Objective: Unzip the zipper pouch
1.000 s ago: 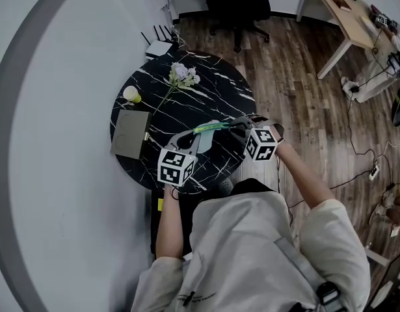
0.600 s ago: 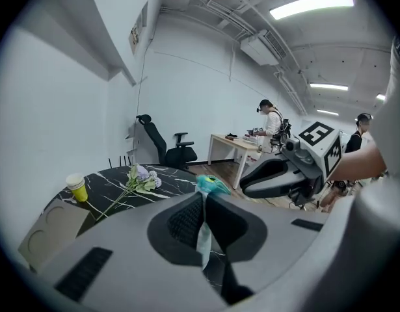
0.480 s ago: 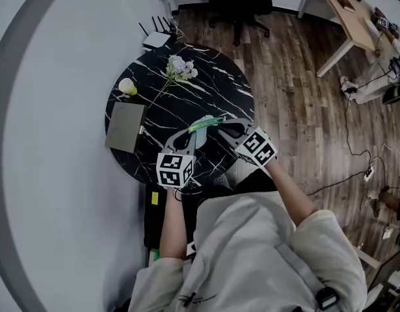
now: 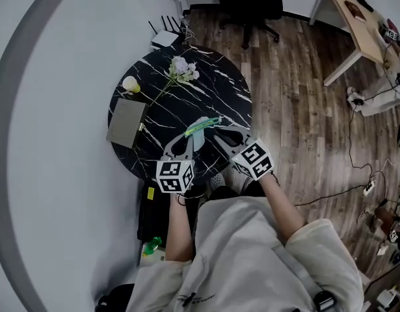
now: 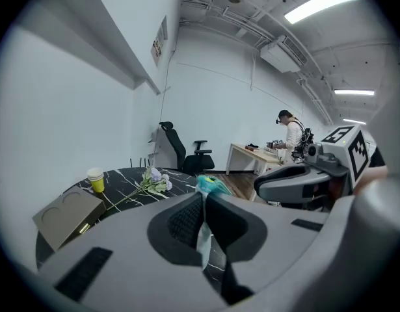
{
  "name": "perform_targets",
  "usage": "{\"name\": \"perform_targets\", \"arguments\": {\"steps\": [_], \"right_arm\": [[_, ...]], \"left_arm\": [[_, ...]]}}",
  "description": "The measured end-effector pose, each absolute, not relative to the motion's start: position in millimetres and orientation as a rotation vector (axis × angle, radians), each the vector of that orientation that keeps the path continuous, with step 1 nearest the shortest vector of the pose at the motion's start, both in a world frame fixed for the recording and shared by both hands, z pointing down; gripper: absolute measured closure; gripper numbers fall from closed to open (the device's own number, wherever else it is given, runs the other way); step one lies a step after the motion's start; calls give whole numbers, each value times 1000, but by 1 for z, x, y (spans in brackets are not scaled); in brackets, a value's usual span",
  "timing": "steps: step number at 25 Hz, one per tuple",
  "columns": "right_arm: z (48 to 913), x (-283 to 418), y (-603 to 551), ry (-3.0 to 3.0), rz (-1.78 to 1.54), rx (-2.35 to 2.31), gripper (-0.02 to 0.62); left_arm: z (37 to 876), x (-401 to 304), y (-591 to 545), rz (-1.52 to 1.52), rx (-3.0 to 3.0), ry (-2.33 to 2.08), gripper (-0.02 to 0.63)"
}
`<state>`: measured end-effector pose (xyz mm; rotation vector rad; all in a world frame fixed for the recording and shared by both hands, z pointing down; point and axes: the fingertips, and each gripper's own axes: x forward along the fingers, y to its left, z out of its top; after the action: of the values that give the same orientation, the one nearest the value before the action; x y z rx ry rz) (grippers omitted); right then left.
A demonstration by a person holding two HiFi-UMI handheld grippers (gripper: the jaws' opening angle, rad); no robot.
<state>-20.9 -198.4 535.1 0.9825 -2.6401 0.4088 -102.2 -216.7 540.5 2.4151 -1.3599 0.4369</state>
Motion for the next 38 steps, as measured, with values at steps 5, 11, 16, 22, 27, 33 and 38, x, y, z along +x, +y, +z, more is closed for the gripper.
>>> {"name": "perform_targets", "arguments": {"steps": [5,11,16,22,27,33,38], "right_arm": [[532,1,-189,-2664,430,1026,529],[535,27,-170,-2680,455,1052,529],[545,47,-147,-2689,485,1080,529],[554,59,-124,-2713,491,995,529],[551,66,-119,-2733,447,981,531],[540,72,-116,-2773,429,973,547],[542,70,-110,-2789,425,919,571]], "left_arm": [[529,-88,-205,404,2391,-1416,581],[523,-69,-192,341,2378,-1470,581],[520,-57,-179,313,2372,-1515,581],[522,-46,-159,263,2363,-1502,581],[524,-40,-145,256,2356,-1540,581],[527,-34,-125,233,2347,-1535,581],[530,-31,-122,243,2342,-1534,581]]}}
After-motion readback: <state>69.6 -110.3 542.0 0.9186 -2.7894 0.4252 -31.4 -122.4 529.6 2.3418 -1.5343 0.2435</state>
